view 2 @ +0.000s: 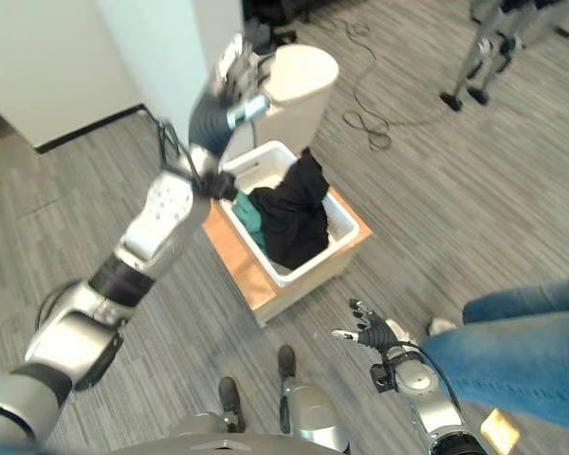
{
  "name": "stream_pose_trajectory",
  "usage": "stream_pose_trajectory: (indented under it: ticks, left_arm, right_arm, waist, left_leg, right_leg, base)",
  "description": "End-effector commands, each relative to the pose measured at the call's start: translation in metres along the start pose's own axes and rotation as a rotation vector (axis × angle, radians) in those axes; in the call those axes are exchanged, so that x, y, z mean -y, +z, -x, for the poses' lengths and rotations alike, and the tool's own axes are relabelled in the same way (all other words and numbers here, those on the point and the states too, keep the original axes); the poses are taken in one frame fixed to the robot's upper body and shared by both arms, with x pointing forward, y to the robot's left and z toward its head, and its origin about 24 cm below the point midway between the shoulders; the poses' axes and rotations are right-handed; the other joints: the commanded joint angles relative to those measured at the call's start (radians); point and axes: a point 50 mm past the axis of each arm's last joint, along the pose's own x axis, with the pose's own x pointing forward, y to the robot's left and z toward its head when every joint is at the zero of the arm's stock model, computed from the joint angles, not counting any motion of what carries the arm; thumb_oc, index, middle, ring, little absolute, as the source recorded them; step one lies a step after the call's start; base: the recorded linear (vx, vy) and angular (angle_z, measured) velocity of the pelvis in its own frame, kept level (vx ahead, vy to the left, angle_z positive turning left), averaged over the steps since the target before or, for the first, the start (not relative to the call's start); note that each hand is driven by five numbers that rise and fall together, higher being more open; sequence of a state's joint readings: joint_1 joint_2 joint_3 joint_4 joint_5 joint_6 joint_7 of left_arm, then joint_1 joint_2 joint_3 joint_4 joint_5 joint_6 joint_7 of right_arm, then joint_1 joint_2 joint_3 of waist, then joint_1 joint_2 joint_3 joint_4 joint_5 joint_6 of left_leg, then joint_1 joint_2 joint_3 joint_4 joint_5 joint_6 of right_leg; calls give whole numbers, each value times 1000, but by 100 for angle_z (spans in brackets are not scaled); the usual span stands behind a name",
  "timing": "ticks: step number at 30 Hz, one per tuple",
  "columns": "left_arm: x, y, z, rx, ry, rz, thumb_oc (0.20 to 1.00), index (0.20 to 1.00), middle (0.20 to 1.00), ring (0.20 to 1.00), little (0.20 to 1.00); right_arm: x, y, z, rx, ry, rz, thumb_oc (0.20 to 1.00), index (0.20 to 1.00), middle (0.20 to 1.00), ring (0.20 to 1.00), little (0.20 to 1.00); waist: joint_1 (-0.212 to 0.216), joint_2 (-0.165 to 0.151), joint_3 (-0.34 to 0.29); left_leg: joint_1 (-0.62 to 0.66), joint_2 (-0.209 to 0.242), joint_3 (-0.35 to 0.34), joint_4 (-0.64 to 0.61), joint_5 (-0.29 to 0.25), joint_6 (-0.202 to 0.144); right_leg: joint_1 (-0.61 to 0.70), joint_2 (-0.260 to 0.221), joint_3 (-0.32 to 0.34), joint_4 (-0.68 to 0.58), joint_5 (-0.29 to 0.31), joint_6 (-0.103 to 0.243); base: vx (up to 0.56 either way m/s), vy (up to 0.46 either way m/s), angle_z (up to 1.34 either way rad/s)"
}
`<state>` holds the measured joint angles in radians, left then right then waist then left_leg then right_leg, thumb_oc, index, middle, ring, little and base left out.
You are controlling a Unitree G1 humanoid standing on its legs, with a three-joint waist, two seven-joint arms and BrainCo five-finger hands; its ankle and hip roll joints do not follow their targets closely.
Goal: Pick up bed clothes into laundry basket.
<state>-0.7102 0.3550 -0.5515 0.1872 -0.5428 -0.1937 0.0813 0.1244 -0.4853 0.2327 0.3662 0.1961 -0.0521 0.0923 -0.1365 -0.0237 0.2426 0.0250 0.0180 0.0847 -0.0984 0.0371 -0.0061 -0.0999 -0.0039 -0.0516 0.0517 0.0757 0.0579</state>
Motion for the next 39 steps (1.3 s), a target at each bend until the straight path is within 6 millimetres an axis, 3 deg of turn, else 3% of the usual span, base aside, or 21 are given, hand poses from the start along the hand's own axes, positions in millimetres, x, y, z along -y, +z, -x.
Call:
stream_pose_trajectory:
  ticks: [1, 2, 3, 6, 7, 9, 11, 14, 15, 17, 19, 21, 22, 24, 27, 28, 29, 31, 33, 35, 39]
  left_arm:
    - [-6, -32, 27, -119, -16, 63, 1000, 1000, 1000, 1000, 1000]
    - [-6, -45, 42, -168, -3, 100, 1000, 1000, 1000, 1000, 1000]
    - [-15, -55, 66, -221, 34, 137, 1000, 1000, 1000, 1000, 1000]
    - [-31, -62, 117, -300, 69, 180, 1000, 1000, 1000, 1000, 1000]
    - [-34, -63, 126, -305, 99, 213, 1000, 1000, 1000, 1000, 1000]
    - [-41, -69, 145, -343, 140, 267, 1000, 1000, 1000, 1000, 1000]
    - [-38, -74, 168, -373, 184, 305, 1000, 1000, 1000, 1000, 1000]
    - [-34, -82, 178, -400, 234, 352, 1000, 1000, 1000, 1000, 1000]
    - [-34, -82, 178, -400, 234, 352, 1000, 1000, 1000, 1000, 1000]
    - [-33, -91, 181, -413, 316, 389, 1000, 1000, 1000, 1000, 1000]
    - [-32, -93, 180, -421, 322, 358, 1000, 1000, 1000, 1000, 1000]
    - [-35, -90, 183, -435, 333, 269, 1000, 1000, 1000, 1000, 1000]
    - [-38, -90, 185, -440, 353, 251, 1000, 1000, 1000, 1000, 1000]
    - [-43, -90, 189, -440, 381, 250, 1000, 1000, 1000, 1000, 1000]
    - [-49, -91, 199, -461, 412, 227, 1000, 1000, 1000, 1000, 1000]
    - [-54, -90, 203, -457, 450, 199, 1000, 1000, 1000, 1000, 1000]
    - [-63, -85, 206, -438, 518, 155, 1000, 1000, 1000, 1000, 1000]
    - [-67, -82, 207, -414, 564, 147, 1000, 1000, 1000, 1000, 1000]
    - [-70, -81, 206, -395, 587, 146, 1000, 1000, 1000, 1000, 1000]
    - [-68, -84, 208, -397, 621, 122, 1000, 1000, 1000, 1000, 1000]
    - [-56, -91, 219, -389, 701, 223, 1000, 1000, 1000, 1000, 1000]
  right_arm:
    - [8, 15, 7, 110, -66, -56, 1000, 1000, 1000, 1000, 1000]
    - [7, 14, 11, 120, -67, -61, 1000, 1000, 1000, 1000, 1000]
    - [6, 15, 11, 129, -58, -61, 1000, 1000, 1000, 1000, 1000]
    - [23, 5, 13, 84, -103, -35, 1000, 1000, 1000, 1000, 1000]
    - [29, 4, 16, 79, -109, -15, 1000, 1000, 1000, 1000, 1000]
    - [36, -1, 21, 55, -128, -1, 1000, 1000, 1000, 1000, 1000]
    - [35, -12, 31, 26, -135, -27, 1000, 1000, 1000, 1000, 1000]
    - [39, -26, 43, -12, -183, -55, 1000, 1000, 1000, 1000, 1000]
    - [39, -26, 43, -12, -183, -55, 1000, 1000, 1000, 1000, 1000]
    - [42, -30, 48, -7, -261, -116, 1000, 1000, 1000, 1000, 1000]
    - [43, -24, 48, 32, -292, -144, 1000, 1000, 1000, 1000, 1000]
    - [45, -16, 42, 71, -325, -165, 1000, 1000, 1000, 1000, 1000]
    - [42, 5, 27, 158, -325, -197, 1000, 1000, 1000, 1000, 1000]
    - [35, 14, 20, 199, -296, -225, 1000, 1000, 1000, 1000, 1000]
    - [26, 25, 14, 245, -256, -254, 1000, 1000, 1000, 1000, 1000]
    - [20, 32, 10, 275, -225, -287, 1000, 1000, 1000, 1000, 1000]
    - [12, 38, 4, 296, -182, -313, 1000, 1000, 1000, 1000, 1000]
    - [7, 41, 3, 303, -150, -299, 1000, 1000, 1000, 1000, 1000]
    - [4, 42, 3, 302, -131, -286, 1000, 1000, 1000, 1000, 1000]
    - [-5, 35, 7, 267, -80, -225, 1000, 1000, 1000, 1000, 1000]
    - [-10, 43, 0, 275, -31, -146, 1000, 1000, 1000, 1000, 1000]
  waist:
    - [10, 29, -26]
    - [16, 29, -22]
    - [47, 26, -16]
    - [127, 25, 7]
    - [114, 27, 20]
    - [84, 6, 24]
    - [85, -22, 24]
    - [56, -35, -4]
    - [54, -35, -3]
    - [28, -17, -31]
    - [26, 9, -40]
    - [36, 23, -42]
    - [57, 39, -40]
    - [64, 39, -36]
    - [62, 29, -36]
    - [49, 29, -30]
    - [42, 35, -26]
    - [45, 34, -20]
    - [46, 30, -20]
    - [56, -1, -17]
    - [89, -4, -49]
  left_leg:
    - [-52, -16, -218, 32, 59, -14]
    - [-71, -28, -280, 45, 74, -20]
    - [-96, -39, -316, 57, 90, -31]
    - [-228, -90, -424, 106, 165, -75]
    - [-255, -74, -314, 139, 155, -64]
    - [-252, 14, -29, 242, 76, -38]
    - [-231, 63, 2, 344, -10, -38]
    - [-165, 204, 108, 379, -1, -60]
    - [-163, 204, 106, 378, 0, -60]
    - [-105, 286, 256, 353, -16, -120]
    - [-104, 254, 299, 282, -23, -119]
    - [-97, 199, 247, 243, -46, -101]
    - [-91, 171, 239, 223, -55, -75]
    - [-75, 145, 237, 195, -60, -56]
    - [-62, 100, 202, 171, -71, -23]
    - [-64, 92, 188, 159, -50, -8]
    - [-45, 81, 144, 134, -50, -1]
    - [-27, 75, 125, 122, -56, 2]
    - [-18, 71, 112, 111, -55, 2]
    - [-17, 47, 74, 118, -59, 3]
    - [-16, 48, 78, 98, -43, -8]
  right_leg:
    - [47, 65, 378, 217, -221, 56]
    - [65, 90, 443, 227, -231, 43]
    - [87, 97, 436, 188, -232, 23]
    - [137, 69, 312, 46, -220, -21]
    - [126, 53, 253, 50, -210, -20]
    - [92, 0, 126, 65, -191, -3]
    - [89, -67, 25, 53, -172, -7]
    - [97, -136, -150, 34, -152, -2]
    - [100, -136, -153, 33, -153, -2]
    - [131, -184, -294, 36, -170, 18]
    - [147, -200, -346, 46, -169, 30]
    - [145, -233, -368, 71, -157, 47]
    - [135, -277, -386, 122, -130, 60]
    - [127, -302, -384, 161, -125, 72]
    - [94, -317, -303, 239, -86, 89]
    - [54, -272, -227, 253, -64, 81]
    - [-20, -179, -76, 267, -98, 78]
    - [-52, -150, -32, 231, -107, 75]
    - [-67, -137, -19, 186, -92, 75]
    - [-32, -127, -7, 86, -69, 79]
    - [40, -121, -15, -11, -64, 70]
  base:
    - [-114, -138, 185]
    - [-194, -236, 239]
    - [-249, -244, 239]
    - [-424, -245, 186]
    - [-570, -76, 195]
    - [-444, 17, 230]
    - [-326, 17, 248]
    - [-210, 44, 268]
    - [-90, 100, 229]
    - [-57, 193, 198]
    - [-10, 262, 196]
    - [44, 418, 169]
    - [49, 406, 103]
    - [41, 331, 37]
    - [31, 189, 43]
    - [12, 182, 59]
    - [7, 173, 47]
    - [112, 57, 48]
    - [104, -57, 43]
    - [55, -125, 44]
    - [17, -96, 44]
